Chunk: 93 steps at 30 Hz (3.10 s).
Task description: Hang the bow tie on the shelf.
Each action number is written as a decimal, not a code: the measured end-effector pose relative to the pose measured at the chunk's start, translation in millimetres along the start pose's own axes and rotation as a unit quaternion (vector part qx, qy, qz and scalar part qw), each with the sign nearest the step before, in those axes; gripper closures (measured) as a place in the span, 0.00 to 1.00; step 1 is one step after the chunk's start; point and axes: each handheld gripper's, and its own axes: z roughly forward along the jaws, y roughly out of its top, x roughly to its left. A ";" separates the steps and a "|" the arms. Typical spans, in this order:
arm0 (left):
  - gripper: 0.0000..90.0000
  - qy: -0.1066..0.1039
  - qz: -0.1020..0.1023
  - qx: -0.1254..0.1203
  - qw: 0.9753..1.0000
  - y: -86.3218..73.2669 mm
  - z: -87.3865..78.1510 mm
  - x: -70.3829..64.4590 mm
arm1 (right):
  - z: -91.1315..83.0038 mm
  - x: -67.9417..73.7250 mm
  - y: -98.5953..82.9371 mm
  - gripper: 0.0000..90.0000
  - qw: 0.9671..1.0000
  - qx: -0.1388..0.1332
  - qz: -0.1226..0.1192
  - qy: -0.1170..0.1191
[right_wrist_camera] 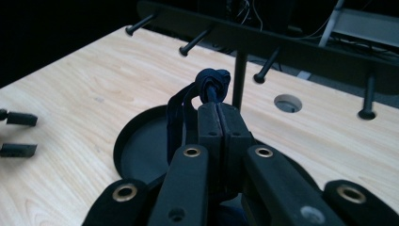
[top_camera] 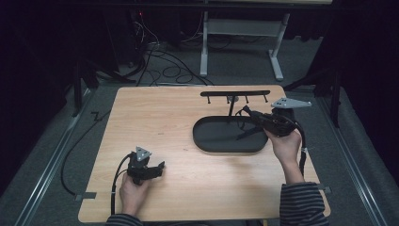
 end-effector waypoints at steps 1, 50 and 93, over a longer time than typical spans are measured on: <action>0.25 0.000 0.000 0.000 1.000 0.0 0.0 0.0 | 0.5 -2.7 1.8 1.00 1.000 -0.002 0.007 0.000; 0.25 0.000 0.000 0.000 1.000 0.0 0.0 0.0 | 41.3 -32.1 16.2 1.00 0.996 0.021 0.036 -0.081; 0.25 0.000 0.000 0.000 1.000 0.0 0.1 -0.1 | -9.7 -17.6 4.2 0.68 0.998 -0.001 0.031 -0.051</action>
